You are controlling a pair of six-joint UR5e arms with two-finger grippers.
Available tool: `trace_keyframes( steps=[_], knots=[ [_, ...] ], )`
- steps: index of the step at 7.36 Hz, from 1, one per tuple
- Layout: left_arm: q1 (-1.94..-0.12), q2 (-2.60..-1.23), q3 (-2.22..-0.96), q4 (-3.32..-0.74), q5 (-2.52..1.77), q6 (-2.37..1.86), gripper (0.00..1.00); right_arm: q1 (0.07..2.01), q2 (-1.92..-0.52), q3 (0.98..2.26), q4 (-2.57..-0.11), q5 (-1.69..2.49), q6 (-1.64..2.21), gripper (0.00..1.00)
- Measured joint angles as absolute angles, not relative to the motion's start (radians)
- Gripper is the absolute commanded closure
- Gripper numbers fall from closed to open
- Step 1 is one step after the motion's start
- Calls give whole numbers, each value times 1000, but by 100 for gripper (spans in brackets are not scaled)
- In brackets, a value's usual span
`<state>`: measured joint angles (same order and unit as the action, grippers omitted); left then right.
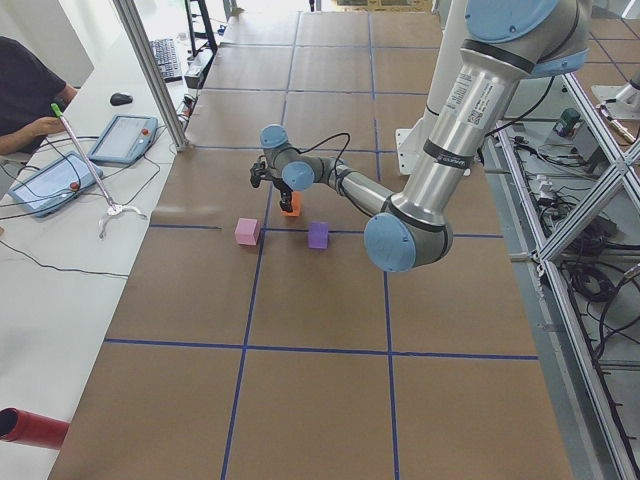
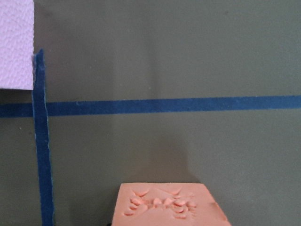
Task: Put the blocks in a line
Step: 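Lift the orange cube with the left gripper toward the pink cube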
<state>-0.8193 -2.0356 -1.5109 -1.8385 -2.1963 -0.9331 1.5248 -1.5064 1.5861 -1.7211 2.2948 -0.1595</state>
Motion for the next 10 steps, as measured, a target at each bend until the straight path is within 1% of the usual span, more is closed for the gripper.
trace_keyframes(
  steps=[3, 6, 8, 10],
  knots=[
    [-950, -2021, -1625, -1731, -2202, -879, 60, 1525, -1506, 1586, -1721, 2295, -160, 0],
    [-1030, -1918, -1703, -1658, -2200, -724, 60, 1525, -1506, 1586, -1721, 2295, -160, 0],
    [-1028, -1893, -1695, -1653, -2200, -699, 60, 1525, -1506, 1586, -1721, 2295, -159, 0],
    [-1018, -1897, -1653, -1660, -2207, -681, 60, 1525, -1506, 1586, -1721, 2295, -160, 0]
  ],
)
